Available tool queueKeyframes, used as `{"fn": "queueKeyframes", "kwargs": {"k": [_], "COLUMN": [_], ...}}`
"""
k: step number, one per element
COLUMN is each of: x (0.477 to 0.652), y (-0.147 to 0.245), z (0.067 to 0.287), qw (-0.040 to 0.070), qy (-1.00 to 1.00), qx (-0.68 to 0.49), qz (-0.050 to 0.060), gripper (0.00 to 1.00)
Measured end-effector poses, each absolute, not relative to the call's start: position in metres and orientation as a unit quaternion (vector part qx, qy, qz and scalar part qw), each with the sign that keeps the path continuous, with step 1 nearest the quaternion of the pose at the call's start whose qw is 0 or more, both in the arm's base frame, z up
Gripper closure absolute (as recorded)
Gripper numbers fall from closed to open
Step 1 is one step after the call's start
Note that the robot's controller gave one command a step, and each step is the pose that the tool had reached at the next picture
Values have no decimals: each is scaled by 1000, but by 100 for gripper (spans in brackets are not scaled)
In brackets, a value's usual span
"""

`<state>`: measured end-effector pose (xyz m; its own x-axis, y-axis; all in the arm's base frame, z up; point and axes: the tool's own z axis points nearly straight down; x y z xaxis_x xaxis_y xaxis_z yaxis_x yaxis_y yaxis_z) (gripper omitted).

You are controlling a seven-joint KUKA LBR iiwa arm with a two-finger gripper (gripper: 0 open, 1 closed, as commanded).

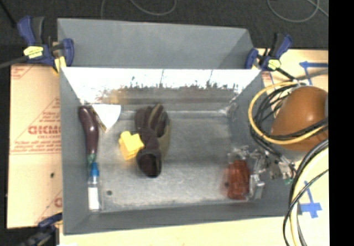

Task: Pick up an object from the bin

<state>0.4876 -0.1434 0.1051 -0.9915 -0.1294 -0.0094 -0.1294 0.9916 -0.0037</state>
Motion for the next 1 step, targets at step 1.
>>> {"fn": "queueKeyframes", "kwargs": {"k": [1], "x": [492], "y": [-149], "z": [79], "qw": [14], "qy": [998], "qx": [-59], "qz": [-1], "gripper": [0]}}
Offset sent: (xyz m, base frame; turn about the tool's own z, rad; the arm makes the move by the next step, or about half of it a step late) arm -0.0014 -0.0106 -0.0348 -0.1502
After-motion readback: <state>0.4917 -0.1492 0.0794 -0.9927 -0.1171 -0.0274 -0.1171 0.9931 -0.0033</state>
